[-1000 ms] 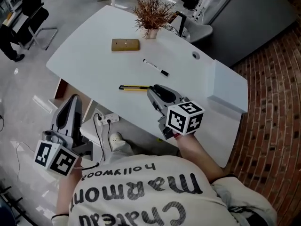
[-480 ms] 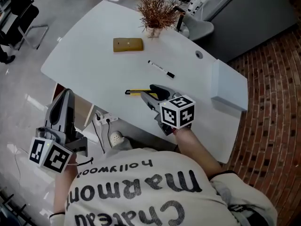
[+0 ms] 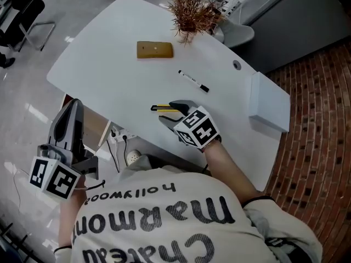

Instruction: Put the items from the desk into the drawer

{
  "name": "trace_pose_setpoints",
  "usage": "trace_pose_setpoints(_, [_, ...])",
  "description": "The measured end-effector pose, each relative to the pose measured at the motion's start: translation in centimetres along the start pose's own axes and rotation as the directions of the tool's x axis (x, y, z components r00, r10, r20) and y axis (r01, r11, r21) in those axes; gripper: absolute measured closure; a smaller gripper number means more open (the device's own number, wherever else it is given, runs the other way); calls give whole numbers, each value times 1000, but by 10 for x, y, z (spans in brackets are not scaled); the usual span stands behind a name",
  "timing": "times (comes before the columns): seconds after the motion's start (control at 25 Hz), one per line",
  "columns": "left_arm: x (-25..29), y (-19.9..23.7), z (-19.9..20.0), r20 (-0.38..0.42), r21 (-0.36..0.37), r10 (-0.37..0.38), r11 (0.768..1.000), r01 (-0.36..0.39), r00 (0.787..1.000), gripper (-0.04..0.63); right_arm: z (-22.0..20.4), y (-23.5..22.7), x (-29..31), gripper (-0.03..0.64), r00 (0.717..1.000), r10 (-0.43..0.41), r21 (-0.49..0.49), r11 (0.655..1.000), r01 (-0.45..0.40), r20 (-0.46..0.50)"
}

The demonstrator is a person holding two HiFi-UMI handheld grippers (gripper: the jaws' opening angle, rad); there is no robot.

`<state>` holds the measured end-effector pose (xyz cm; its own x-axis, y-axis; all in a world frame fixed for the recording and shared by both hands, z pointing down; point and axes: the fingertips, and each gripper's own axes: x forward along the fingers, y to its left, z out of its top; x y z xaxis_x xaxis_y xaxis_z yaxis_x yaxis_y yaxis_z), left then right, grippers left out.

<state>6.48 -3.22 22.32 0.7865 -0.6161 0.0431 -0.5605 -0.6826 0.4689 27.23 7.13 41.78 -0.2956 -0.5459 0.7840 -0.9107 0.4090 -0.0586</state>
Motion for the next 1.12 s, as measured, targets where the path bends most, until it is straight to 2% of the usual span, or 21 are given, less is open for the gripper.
trace_pose_setpoints(0.2, [3, 13, -6, -15, -14, 13, 1000, -13, 1000, 594, -11, -5, 16, 369, 993, -13, -148, 989, -5, -120])
trace_pose_setpoints(0.6, [7, 29, -10, -39, -16, 29, 999, -30, 999, 594, -26, -26, 29, 376, 961, -42, -272, 962, -36, -275])
trace_pose_setpoints(0.76, [4, 34, -8, -35, -16, 43, 999, -43, 998, 594, -28, -21, 30, 378, 954, 2, -296, 950, -96, -301])
trace_pose_setpoints(0.84, [3, 36, -9, -33, -17, 49, 999, -49, 998, 594, -29, -18, 31, 419, 951, 51, -282, 949, -141, -304])
trace_pose_setpoints(0.92, [2, 36, -10, -30, -18, 57, 998, -57, 998, 594, -29, -16, 32, 426, 954, 89, -275, 946, -172, -288])
trace_pose_setpoints(1.12, [-3, 33, -17, -35, -22, 78, 997, -79, 996, 594, -27, -19, 32, 433, 958, 128, -269, 943, -197, -256])
